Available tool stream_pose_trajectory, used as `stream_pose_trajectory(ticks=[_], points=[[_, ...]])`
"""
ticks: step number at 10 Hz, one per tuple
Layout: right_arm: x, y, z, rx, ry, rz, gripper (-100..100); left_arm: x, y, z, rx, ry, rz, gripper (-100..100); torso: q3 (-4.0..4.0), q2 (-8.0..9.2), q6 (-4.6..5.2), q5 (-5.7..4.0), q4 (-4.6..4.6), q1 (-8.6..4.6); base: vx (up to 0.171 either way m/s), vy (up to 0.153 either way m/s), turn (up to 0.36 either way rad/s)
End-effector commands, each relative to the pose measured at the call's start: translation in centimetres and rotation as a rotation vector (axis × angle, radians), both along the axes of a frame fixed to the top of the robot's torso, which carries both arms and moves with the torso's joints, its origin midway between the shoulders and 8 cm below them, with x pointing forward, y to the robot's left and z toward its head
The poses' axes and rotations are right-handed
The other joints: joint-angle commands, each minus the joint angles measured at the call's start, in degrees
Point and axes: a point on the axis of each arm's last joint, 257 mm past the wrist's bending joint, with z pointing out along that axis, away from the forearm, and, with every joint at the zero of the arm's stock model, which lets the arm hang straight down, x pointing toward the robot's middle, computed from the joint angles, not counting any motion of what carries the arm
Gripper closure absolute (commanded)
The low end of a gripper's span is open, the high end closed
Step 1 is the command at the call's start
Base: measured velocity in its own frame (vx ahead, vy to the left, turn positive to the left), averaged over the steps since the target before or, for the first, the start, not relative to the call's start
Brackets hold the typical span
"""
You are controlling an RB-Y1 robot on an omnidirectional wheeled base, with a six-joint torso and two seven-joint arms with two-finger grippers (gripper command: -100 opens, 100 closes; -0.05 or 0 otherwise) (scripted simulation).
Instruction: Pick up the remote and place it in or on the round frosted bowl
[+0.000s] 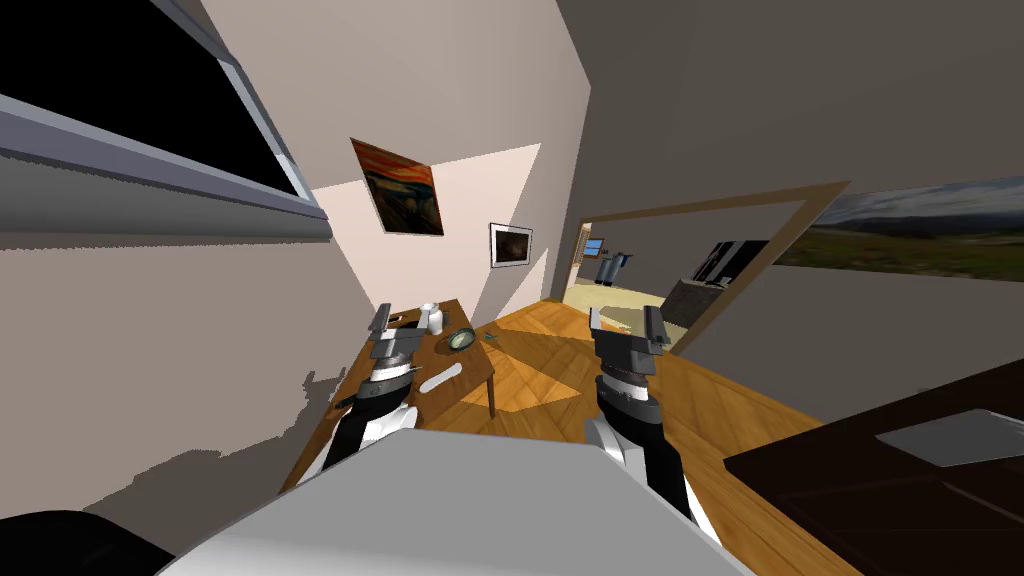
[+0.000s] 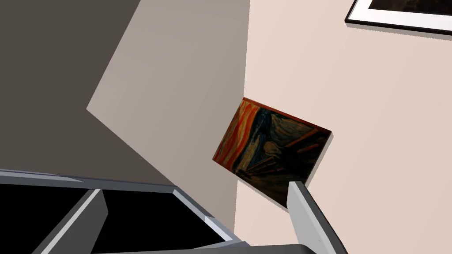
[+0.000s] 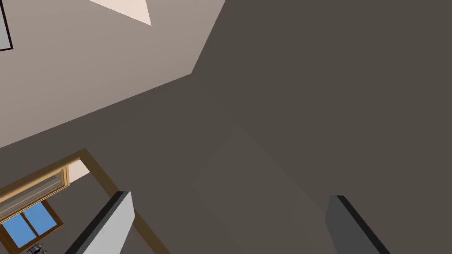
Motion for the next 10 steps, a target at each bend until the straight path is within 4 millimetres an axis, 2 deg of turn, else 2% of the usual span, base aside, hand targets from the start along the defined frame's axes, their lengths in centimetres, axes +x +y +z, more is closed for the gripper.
stream_pose_trajectory(ticks=[1,4,8,9,10], points=[[0.0,0.0,0.0,0.000,0.000,0.000,0,0.7,0.2,-1.8,0.012,0.059,-0.018,-100,0.00,0.00,0.00,0.00,0.00,0.00,0.002,-0.033,-0.102],[0.0,0.0,0.0,0.000,0.000,0.000,0,1.8,0.8,-5.0,0.017,0.162,-0.040,-100,-0.02,-0.03,0.01,-0.03,-0.01,-0.16,0.008,-0.048,-0.096],[0.0,0.0,0.0,0.000,0.000,0.000,0,3.0,2.7,-11.7,0.004,0.369,-0.066,-100,-0.06,-0.11,0.00,-0.03,-0.03,-0.16,0.028,-0.048,-0.130],[0.0,0.0,0.0,0.000,0.000,0.000,0,3.0,2.7,-11.7,0.004,0.369,-0.066,-100,-0.07,-0.11,0.01,-0.04,-0.03,-0.16,0.019,-0.034,-0.040],[0.0,0.0,0.0,0.000,0.000,0.000,0,3.1,3.4,-13.8,-0.005,0.431,-0.069,-100,-0.05,-0.08,0.00,-0.03,-0.02,-0.13,0.015,-0.037,-0.106]])
